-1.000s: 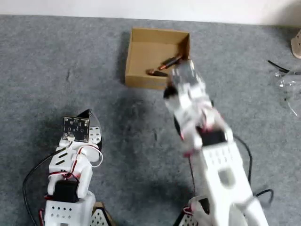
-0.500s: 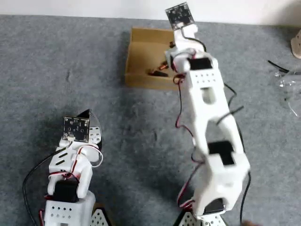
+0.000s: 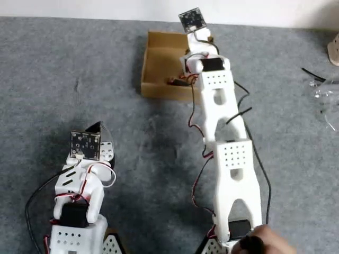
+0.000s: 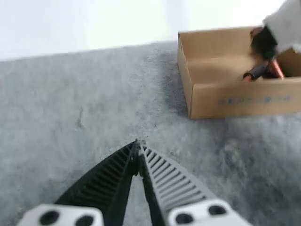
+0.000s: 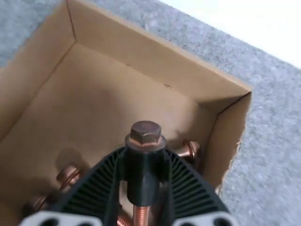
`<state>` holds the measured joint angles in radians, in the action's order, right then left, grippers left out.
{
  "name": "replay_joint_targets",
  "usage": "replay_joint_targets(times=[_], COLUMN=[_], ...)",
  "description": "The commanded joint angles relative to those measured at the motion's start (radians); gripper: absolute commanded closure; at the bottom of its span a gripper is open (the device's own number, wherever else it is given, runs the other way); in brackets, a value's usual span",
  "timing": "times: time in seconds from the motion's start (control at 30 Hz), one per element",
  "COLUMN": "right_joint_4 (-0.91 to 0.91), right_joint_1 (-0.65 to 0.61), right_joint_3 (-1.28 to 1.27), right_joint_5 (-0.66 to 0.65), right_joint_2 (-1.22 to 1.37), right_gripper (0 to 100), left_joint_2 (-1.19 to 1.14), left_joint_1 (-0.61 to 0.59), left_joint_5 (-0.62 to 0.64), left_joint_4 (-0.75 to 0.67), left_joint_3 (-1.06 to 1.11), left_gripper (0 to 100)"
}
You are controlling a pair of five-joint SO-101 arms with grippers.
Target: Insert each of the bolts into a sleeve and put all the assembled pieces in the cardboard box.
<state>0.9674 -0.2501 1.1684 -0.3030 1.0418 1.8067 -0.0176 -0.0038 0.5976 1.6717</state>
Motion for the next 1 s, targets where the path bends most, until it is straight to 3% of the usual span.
replay_joint_targets(times=[0.0,0.23,0.47,0.7,0.97], right_joint_4=[0.018,0.113,0.183,0.183,0.414], right_joint_1=[0.024,0.024,0.005,0.01,0.004], right_joint_3=[0.154,0.228,0.229,0.236,0.593], right_joint_5=[-0.012,-0.011,-0.008,-0.008,-0.008], right_joint_2=[0.027,0.088,0.085,0.084,0.082], right_gripper=[99.2,98.3,84.4,83.7,83.8], left_joint_2=[0.005,0.005,0.005,0.005,0.005], left_joint_1=[0.018,0.018,0.018,0.018,0.018], left_joint_5=[-0.003,-0.003,-0.003,-0.003,-0.003], left_joint_4=[-0.043,-0.043,-0.043,-0.044,-0.048], left_joint_3=[0.022,0.022,0.022,0.022,0.022], left_gripper=[100,100,100,100,100])
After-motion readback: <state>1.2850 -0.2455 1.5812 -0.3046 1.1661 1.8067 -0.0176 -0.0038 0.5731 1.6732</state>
